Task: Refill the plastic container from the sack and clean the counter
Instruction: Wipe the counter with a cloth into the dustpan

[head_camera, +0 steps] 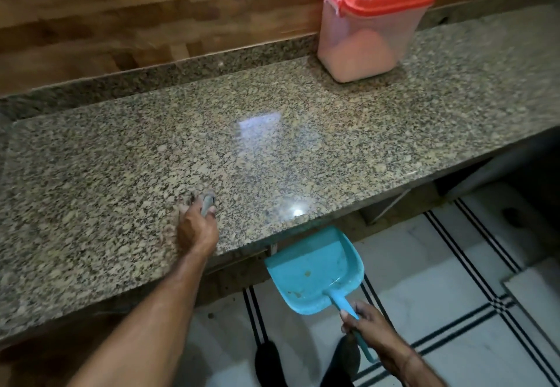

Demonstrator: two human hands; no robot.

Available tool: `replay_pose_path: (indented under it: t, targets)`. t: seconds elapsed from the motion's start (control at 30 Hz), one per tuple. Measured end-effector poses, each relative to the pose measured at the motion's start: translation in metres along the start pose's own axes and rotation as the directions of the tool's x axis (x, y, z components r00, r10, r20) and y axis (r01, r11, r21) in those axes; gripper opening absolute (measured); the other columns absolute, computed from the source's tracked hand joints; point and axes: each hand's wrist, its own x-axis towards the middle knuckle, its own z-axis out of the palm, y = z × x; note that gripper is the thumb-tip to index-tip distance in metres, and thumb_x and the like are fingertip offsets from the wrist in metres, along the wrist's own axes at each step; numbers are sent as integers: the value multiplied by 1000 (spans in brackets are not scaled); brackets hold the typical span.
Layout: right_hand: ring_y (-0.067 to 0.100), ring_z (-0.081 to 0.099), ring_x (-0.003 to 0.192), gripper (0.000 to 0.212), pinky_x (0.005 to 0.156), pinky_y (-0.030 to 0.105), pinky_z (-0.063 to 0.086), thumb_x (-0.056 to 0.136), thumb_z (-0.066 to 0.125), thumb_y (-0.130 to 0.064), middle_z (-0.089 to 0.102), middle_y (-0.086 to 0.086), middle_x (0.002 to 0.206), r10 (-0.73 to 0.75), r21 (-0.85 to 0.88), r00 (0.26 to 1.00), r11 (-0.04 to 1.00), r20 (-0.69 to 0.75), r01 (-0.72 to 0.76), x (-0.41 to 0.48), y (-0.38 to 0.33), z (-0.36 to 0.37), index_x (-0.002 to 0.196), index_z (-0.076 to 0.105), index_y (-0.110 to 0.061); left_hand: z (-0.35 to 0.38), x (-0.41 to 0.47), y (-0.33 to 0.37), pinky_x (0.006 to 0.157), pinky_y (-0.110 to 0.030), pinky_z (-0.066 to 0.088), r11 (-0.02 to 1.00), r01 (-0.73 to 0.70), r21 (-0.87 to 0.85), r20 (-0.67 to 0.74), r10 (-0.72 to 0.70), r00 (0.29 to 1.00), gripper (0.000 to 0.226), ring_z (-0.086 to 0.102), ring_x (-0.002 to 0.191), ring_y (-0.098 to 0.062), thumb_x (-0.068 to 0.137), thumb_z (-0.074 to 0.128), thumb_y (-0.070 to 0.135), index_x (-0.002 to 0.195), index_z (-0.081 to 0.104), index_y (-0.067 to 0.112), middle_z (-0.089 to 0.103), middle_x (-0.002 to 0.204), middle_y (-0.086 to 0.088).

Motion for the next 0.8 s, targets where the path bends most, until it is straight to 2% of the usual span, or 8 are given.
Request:
replay_pose_path:
  t: [0.13, 0.2, 0.3, 0.4, 0.5, 0.63, 0.7, 0.8]
  targets:
    - [9, 61, 63, 14, 55, 14, 47, 99, 63, -16, 63, 7, 73, -6, 36, 1000, 999, -29, 7, 12, 0, -20, 90, 55, -8, 39, -30, 18, 84, -38, 43, 996, -48, 70, -27, 50, 998, 39, 49, 99, -25, 101, 58, 32, 139, 57, 32, 58, 126, -6]
    - [9, 60, 62, 13, 56, 15, 48, 100, 62, -14, 60, 9, 74, -6, 39, 999, 999, -35, 7, 19, 1, -28, 91, 55, -8, 61, -58, 39, 76, -31, 38, 987, -143, 75, 6, 143, 990, 31, 49, 95, -21, 101, 55, 34, 131, 62, 31, 61, 117, -5]
    - [10, 59, 60, 12, 56, 16, 48, 100, 61, -11, 59, 10, 73, -6, 40, 999, 999, -37, 7, 32, -1, -43, 91, 54, -7, 94, -93, 84, 55, -19, 29, 979, -204, -31, 82, 206, 975, 27, 48, 72, -6, 104, 47, 46, 109, 64, 26, 54, 87, 10]
    - [11, 58, 60, 11, 56, 17, 48, 100, 60, -9, 59, 10, 72, -15, 21, 1000, 1000, -10, 15, 38, -3, -58, 92, 54, -6, 120, -94, 105, 50, -21, 37, 947, -303, -107, 165, 318, 934, 33, 57, 76, -8, 103, 47, 52, 105, 67, 26, 56, 89, 9]
    - [12, 60, 66, 12, 63, 21, 51, 100, 62, -12, 61, 5, 72, -34, 29, 999, 999, 30, 33, 39, -1, -79, 91, 56, -7, 99, -71, 101, 36, -21, 43, 984, -139, -110, 58, 146, 988, 23, 58, 59, -11, 105, 50, 40, 116, 63, 25, 62, 85, 6]
    - [9, 62, 65, 13, 67, 24, 52, 99, 63, -13, 61, 4, 74, -43, 38, 997, 998, 64, 40, 47, 2, -114, 89, 56, -8, 48, -56, 50, 58, -36, 52, 978, 135, 161, -153, -111, 982, 26, 54, 71, -22, 103, 55, 27, 123, 60, 11, 49, 91, -5]
    - [9, 61, 64, 13, 65, 23, 51, 99, 63, -13, 62, 6, 75, -38, 58, 997, 998, 65, 34, 51, 6, -130, 89, 56, -9, 56, -64, 52, 63, -38, 51, 957, 143, 253, -169, -102, 980, 23, 55, 79, -26, 102, 57, 28, 121, 62, 16, 50, 99, -11]
    - [9, 59, 61, 12, 61, 20, 49, 99, 62, -13, 61, 9, 75, -27, 93, 998, 995, 56, 22, 58, 13, -152, 92, 57, -6, 103, -90, 107, 50, -29, 45, 985, 18, 174, -117, 2, 993, 19, 59, 75, -22, 101, 58, 32, 117, 61, 24, 60, 104, -9]
